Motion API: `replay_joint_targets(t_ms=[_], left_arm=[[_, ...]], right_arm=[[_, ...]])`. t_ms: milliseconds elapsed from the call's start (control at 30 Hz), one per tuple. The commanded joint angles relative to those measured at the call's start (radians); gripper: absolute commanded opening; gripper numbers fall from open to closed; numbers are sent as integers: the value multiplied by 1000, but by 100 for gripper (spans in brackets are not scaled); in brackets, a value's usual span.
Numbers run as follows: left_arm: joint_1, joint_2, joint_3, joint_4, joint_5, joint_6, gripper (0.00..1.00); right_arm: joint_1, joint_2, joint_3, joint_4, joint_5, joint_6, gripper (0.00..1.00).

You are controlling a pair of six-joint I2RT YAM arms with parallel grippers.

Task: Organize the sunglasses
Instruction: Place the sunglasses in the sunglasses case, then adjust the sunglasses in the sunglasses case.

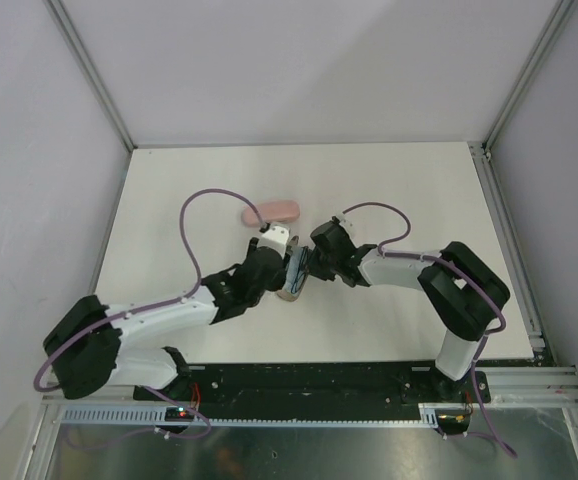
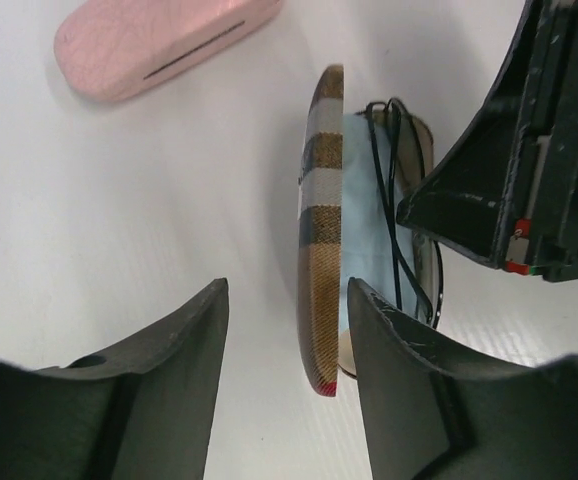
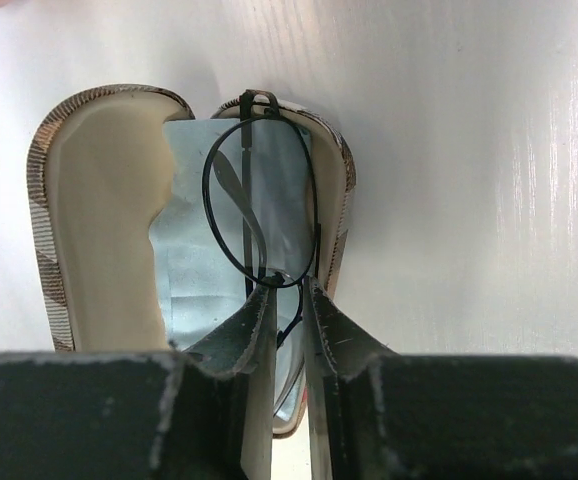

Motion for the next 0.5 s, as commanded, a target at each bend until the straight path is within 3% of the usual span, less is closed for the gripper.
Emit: replay_joint_targets(t_ms=[0, 200, 467], left_arm=[[51, -133, -25, 57, 114, -37, 57], [193, -249, -57, 78, 313, -125, 62], [508, -121, -126, 289, 925, -362, 63]], right_arm=[[4, 24, 35, -29, 31, -12, 17], [1, 27, 35, -21, 23, -25, 17], [-9, 20, 35, -27, 4, -53, 17]])
